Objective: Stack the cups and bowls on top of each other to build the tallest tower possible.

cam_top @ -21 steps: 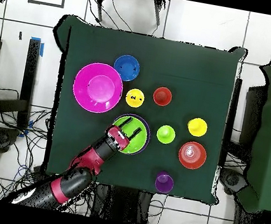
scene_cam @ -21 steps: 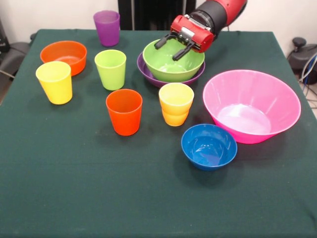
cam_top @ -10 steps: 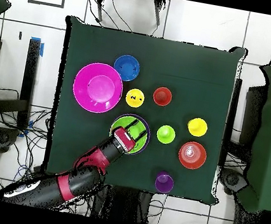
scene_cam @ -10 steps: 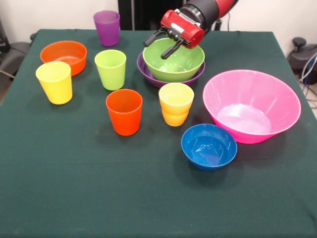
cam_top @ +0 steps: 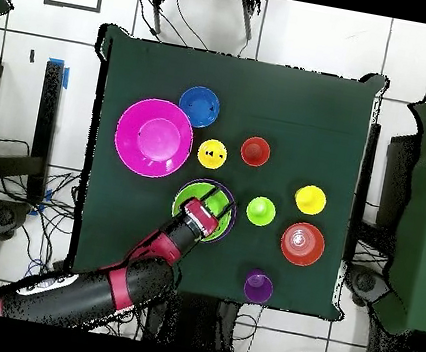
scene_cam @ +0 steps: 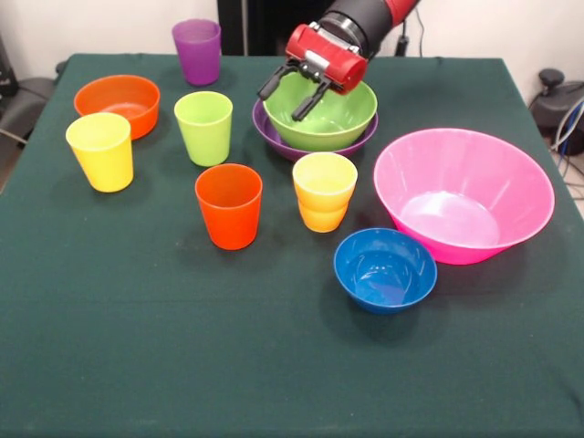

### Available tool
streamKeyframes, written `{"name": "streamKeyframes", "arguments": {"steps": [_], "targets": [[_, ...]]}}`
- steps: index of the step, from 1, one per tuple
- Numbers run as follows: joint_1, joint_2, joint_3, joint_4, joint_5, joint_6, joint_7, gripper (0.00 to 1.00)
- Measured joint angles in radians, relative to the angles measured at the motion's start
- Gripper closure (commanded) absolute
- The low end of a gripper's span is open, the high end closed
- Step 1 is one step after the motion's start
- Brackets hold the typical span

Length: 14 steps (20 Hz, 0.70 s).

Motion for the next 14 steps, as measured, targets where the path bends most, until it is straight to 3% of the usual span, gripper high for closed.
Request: {"name": "streamKeyframes", "arguments": {"steps": [9, 14], "targets": [[-0.047, -0.085, 0.052, 0.002, -0.12, -0.057, 0.0, 0.0], [-0.054, -0.111, 0.063, 0.002, -0.146, -0.067, 0.0, 0.0]]}}
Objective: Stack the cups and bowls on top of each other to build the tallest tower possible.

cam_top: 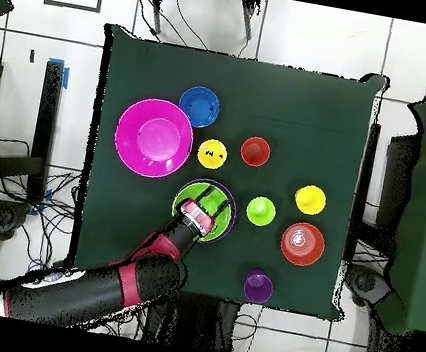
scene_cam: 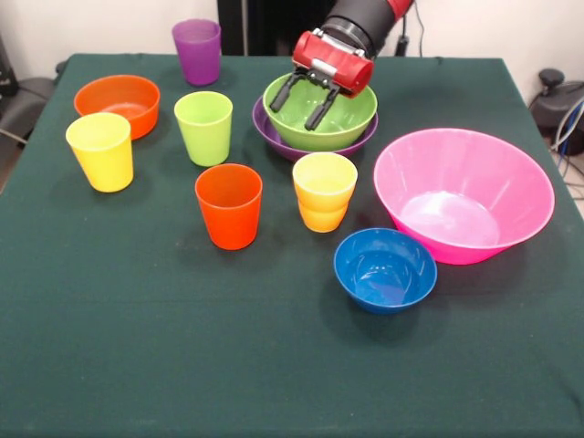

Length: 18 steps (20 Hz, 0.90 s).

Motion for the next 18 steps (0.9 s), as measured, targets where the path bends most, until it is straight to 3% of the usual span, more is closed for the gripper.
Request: {"name": "streamKeyframes", "arguments": {"steps": [10, 16, 18], "targets": [[-0.039, -0.048, 0.018, 0.0, -0.074, -0.015, 0.0, 0.0], [-0.079, -0.08, 0.033, 0.0, -0.159, -0.021, 0.0, 0.0], [-0.113, -0.111, 0.043, 0.001, -0.232, -0.027, 0.0, 0.0]]}}
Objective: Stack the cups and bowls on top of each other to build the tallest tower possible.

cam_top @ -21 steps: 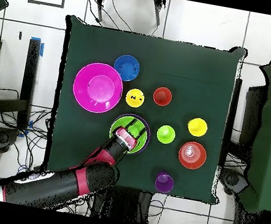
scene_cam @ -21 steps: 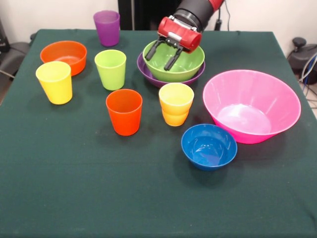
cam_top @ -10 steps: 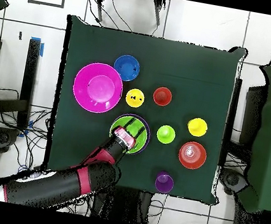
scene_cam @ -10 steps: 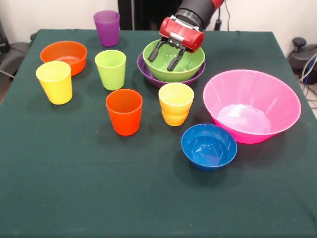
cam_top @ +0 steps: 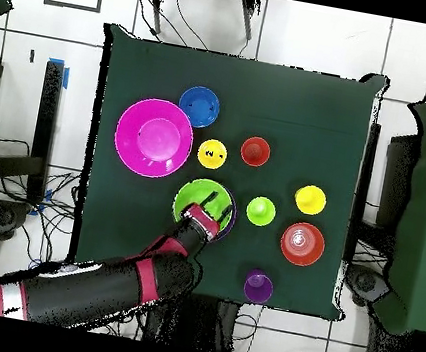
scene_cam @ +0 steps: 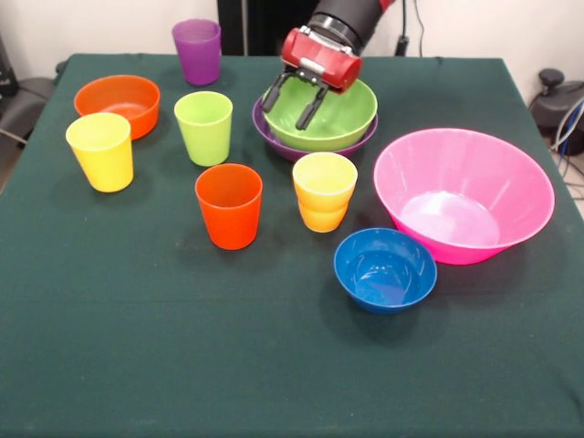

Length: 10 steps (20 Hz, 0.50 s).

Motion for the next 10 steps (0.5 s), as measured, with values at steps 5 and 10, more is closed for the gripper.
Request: {"name": "streamKeyframes", "arguments": {"steps": [5, 10], "targets": [[-0.069, -0.078, 0.035, 0.005, -0.148, -0.001, 0.0, 0.0], [-0.125, -0.153, 0.08, 0.016, -0.256, -0.001, 0.0, 0.0]]}}
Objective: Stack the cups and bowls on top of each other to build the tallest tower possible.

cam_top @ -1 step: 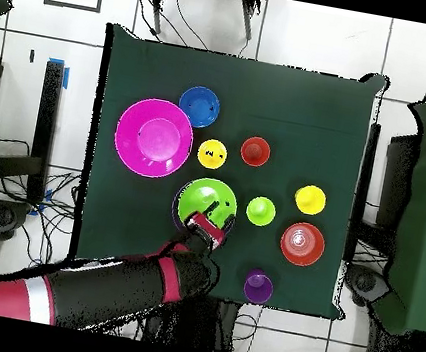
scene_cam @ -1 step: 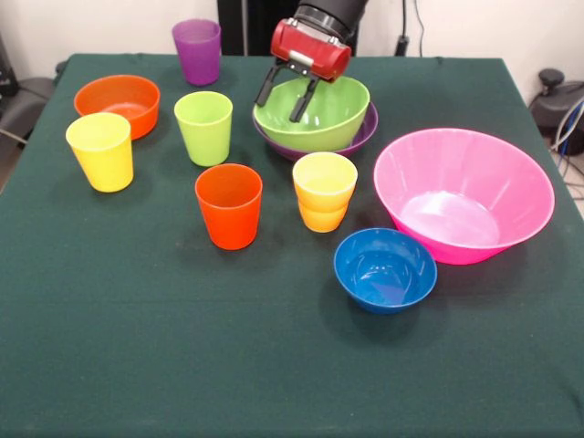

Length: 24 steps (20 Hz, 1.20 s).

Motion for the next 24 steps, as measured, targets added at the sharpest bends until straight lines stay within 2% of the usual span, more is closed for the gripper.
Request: {"name": "streamKeyframes", "arguments": {"steps": [6, 24], "targets": [[-0.02, -0.05, 0.039, 0.011, -0.058, 0.0, 0.0, 0.0], [-0.023, -0.095, 0.076, 0.014, -0.098, 0.0, 0.0, 0.0]]}}
